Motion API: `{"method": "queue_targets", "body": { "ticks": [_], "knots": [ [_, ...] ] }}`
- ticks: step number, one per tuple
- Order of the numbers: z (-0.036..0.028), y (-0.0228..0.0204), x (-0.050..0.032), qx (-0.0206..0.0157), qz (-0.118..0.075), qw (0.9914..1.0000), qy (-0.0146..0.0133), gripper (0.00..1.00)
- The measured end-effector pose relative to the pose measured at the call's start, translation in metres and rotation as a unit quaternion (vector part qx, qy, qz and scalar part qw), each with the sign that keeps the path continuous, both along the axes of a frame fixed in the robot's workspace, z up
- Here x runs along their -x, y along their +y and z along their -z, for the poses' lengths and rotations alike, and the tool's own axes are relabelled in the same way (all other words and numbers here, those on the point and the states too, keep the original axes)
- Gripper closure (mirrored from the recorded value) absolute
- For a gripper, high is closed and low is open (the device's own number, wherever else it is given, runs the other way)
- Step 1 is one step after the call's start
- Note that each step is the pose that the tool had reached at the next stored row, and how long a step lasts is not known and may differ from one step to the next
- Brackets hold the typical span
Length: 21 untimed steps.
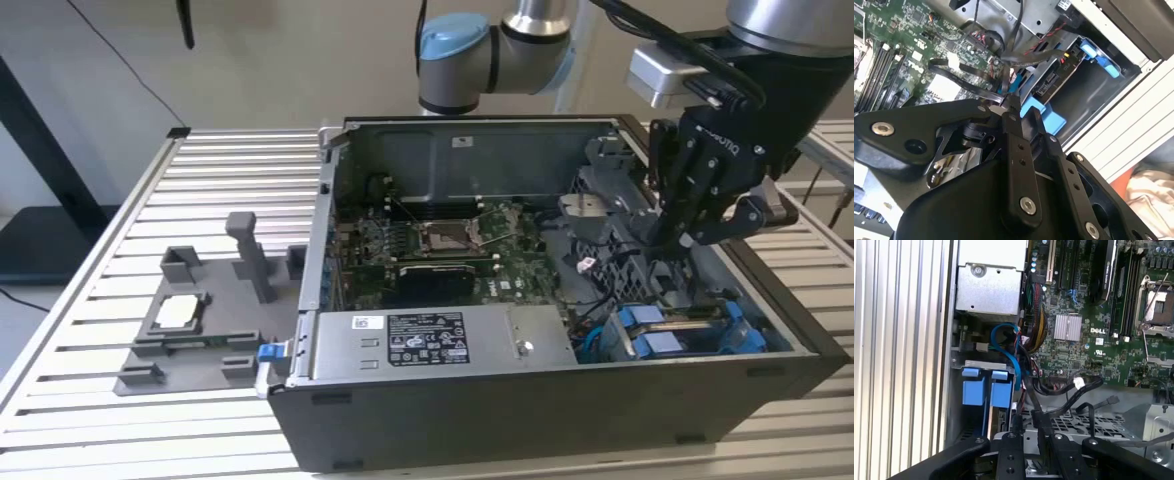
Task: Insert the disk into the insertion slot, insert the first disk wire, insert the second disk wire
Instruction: 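Insert the second disk wire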
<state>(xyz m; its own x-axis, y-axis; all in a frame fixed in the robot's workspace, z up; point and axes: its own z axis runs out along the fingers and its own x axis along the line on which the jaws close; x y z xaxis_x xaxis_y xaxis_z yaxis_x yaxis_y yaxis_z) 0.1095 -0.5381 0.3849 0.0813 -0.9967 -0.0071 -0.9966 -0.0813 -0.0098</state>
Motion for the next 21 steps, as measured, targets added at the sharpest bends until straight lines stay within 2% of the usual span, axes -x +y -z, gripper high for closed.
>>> {"method": "queue_targets", "body": {
  "ticks": [2, 4, 6, 10, 14, 17, 19, 21],
  "knots": [
    [0.0, 0.0, 0.0014, 0.0025, -0.001, 1.0, -0.0005, 0.73],
    [0.001, 0.0002, 0.0039, 0.0041, -0.002, 0.99998, -0.0036, 0.73],
    [0.0027, 0.0004, 0.0067, 0.0045, -0.004, 0.99994, -0.0092, 0.73],
    [0.0063, 0.0034, 0.0121, 0.0047, -0.005, 0.9997, -0.0235, 0.73],
    [0.0067, 0.0059, 0.0198, 0.0047, -0.006, 0.9995, -0.0305, 0.73],
    [0.0081, 0.0064, 0.0236, 0.0046, -0.007, 0.99921, -0.0388, 0.73],
    [0.0094, 0.0064, 0.0237, 0.0048, -0.007, 0.99911, -0.0413, 0.73],
    [0.0098, 0.0064, 0.0238, 0.0058, -0.007, 0.9991, -0.0415, 0.73]
  ]
}}
